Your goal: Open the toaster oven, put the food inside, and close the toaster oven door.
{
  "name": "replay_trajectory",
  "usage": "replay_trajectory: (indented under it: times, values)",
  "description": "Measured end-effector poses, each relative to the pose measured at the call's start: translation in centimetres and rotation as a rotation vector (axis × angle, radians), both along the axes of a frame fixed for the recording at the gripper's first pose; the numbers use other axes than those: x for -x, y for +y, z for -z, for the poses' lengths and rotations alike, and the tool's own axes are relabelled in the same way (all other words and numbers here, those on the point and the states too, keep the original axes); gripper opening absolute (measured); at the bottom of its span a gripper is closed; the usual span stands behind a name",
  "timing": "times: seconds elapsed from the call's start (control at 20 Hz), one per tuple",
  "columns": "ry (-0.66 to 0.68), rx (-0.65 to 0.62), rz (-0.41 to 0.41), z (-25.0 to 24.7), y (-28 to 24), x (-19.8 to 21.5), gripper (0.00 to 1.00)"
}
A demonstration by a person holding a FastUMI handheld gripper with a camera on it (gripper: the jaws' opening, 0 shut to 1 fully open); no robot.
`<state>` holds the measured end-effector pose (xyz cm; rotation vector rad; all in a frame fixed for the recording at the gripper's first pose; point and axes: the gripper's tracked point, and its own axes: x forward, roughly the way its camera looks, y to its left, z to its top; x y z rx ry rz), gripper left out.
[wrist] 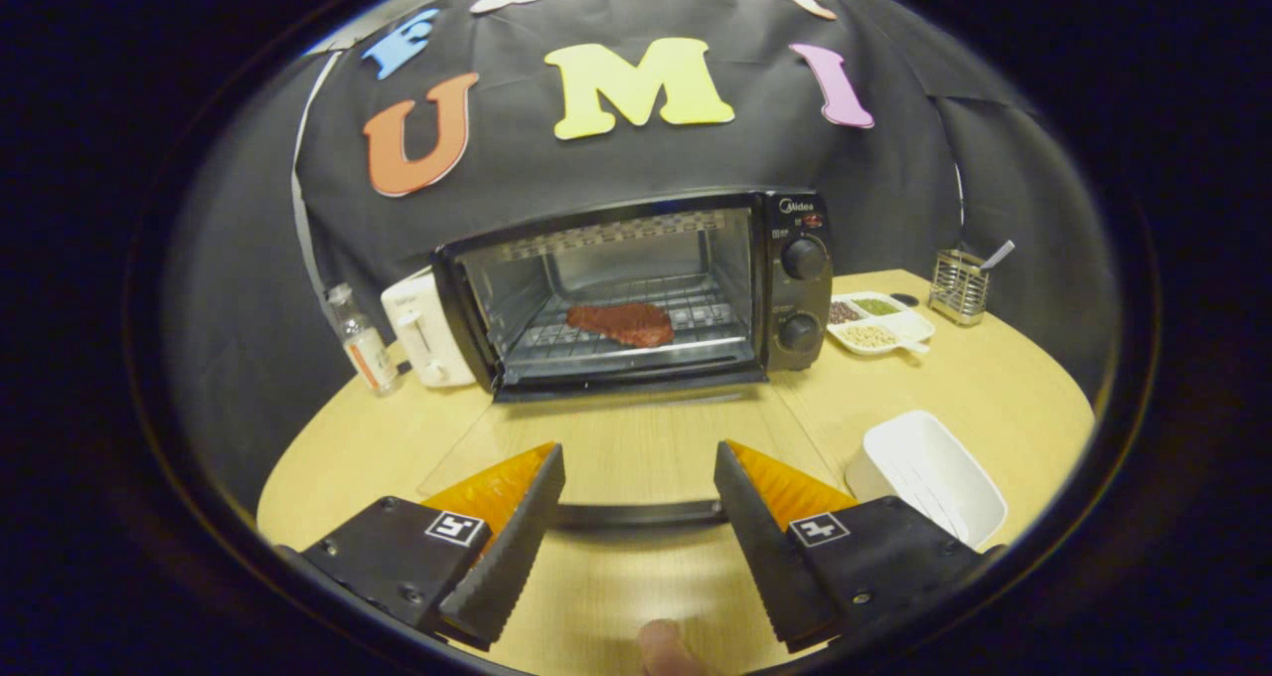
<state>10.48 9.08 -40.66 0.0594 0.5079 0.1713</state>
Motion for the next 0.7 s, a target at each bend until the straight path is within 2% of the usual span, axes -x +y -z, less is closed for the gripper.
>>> replay_trajectory:
  times: [0.25, 0.35, 0.5, 0.7]
  values:
    - [0.081, 0.016, -0.001, 2.7, 0.7, 2.7, 0.97]
    - [0.117, 0.04, 0.022, 4.0, 0.2, 3.1, 0.97]
    - [0.211, 0.067, 0.033, 6.2, -0.3, 3.9, 0.96]
    - [0.19, 0.124, 0.02, 6.3, -0.5, 2.7, 0.96]
